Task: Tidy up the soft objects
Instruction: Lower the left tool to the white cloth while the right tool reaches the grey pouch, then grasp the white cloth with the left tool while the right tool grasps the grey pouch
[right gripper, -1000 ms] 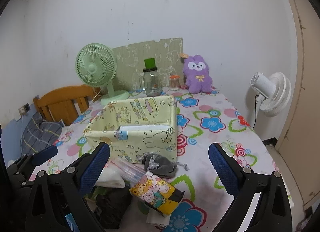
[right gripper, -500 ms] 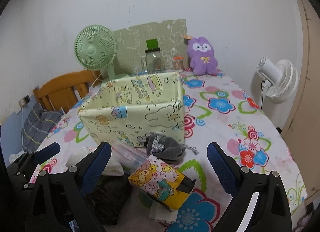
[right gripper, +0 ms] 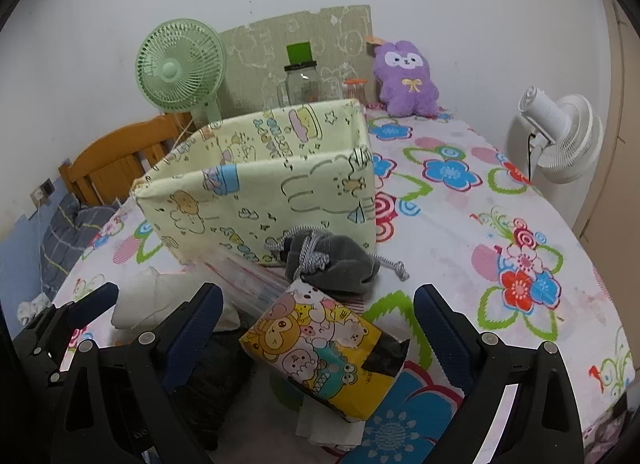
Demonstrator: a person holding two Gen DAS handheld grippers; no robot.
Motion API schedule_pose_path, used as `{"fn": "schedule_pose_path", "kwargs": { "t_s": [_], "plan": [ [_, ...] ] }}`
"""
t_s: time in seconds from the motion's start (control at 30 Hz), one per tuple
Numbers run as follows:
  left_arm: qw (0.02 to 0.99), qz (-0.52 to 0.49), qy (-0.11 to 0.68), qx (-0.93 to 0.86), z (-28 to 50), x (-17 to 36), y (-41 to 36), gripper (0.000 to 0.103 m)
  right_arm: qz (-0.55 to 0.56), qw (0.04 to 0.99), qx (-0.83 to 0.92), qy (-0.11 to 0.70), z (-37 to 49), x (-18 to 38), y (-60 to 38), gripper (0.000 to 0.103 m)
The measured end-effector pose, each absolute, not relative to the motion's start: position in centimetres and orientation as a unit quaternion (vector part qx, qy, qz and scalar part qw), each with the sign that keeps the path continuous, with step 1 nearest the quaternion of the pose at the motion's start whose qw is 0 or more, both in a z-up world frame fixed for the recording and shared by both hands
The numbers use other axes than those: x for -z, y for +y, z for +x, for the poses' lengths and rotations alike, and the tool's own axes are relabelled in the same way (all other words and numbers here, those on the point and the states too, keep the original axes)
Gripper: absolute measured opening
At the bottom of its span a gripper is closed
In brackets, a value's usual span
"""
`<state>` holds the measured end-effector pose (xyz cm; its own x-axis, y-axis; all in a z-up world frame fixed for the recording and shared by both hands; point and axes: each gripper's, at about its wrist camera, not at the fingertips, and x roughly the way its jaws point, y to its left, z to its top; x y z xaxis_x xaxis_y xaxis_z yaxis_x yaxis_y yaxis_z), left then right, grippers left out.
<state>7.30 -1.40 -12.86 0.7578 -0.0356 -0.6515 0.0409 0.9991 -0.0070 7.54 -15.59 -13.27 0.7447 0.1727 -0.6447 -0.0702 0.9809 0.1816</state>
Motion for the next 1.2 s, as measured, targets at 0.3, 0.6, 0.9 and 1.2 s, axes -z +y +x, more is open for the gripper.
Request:
{"fn": "schedule_pose_path", "kwargs": {
  "t_s": [0.3, 0.6, 0.9, 1.2],
  "plan": [
    [0.933, 0.012, 0.359, 0.021, 7.8, 13.6, -1.8, 0.079, 0.091, 0.923, -0.063, 0.368, 8.2, 14.6, -15.6, 0.097],
    [0.932, 0.025, 0.361, 0.024, 7.9, 13.9, -2.6, 0.056, 0.103, 0.918, -0.066, 0.377, 8.8, 15.3, -15.3, 0.086],
    [0.931, 0.013, 0.362, 0.038, 7.9, 13.7, -2.6, 0.037, 0.11, 0.919, -0.061, 0.374, 8.9, 15.2, -15.3, 0.071],
    [0.932, 0.009, 0.358, 0.046, 7.6, 13.4, -2.7, 0.02, 0.11, 0.92, -0.064, 0.372, 8.7, 14.9, -15.1, 0.056]
  ]
}}
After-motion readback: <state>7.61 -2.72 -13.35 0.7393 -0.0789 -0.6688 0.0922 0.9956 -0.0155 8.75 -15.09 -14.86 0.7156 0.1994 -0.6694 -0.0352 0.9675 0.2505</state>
